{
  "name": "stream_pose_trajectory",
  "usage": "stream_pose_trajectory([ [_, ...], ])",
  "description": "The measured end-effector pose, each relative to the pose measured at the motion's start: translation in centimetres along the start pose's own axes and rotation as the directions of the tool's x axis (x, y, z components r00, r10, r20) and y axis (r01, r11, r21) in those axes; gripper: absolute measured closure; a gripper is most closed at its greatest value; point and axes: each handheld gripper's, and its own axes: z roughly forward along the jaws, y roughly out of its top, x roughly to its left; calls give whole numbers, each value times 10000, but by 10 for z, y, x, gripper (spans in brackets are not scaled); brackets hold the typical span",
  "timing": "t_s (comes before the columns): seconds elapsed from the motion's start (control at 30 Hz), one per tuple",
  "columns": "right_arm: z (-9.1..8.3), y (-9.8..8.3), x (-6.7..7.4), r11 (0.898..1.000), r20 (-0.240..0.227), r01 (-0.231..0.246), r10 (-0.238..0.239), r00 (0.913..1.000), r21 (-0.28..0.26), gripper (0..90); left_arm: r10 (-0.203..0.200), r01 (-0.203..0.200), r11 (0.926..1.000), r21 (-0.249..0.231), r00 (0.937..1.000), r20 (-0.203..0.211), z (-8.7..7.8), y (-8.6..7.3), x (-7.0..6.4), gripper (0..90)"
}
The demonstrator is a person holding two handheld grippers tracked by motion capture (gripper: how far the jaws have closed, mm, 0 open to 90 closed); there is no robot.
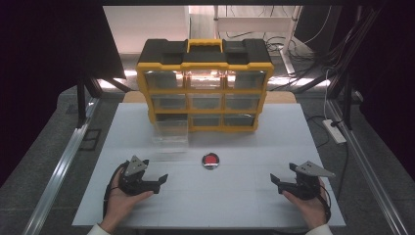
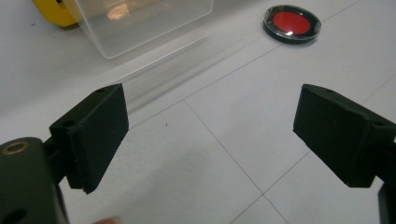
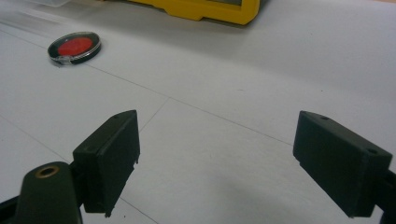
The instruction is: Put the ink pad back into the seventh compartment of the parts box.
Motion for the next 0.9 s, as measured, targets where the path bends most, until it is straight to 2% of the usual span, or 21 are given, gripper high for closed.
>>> stream_pose_trajectory([
  [0.33, 2, -2, 1, 9998, -2, -88, 88, 10000, 204, 155, 46, -46, 10000, -30, 9999, -121, -1, -2, 0, 110],
  [0.9, 2, -2, 0, 9997, 55, -131, 130, 9999, 214, 163, -22, 22, 10000, -31, 10000, -10, -1, -1, 0, 111],
])
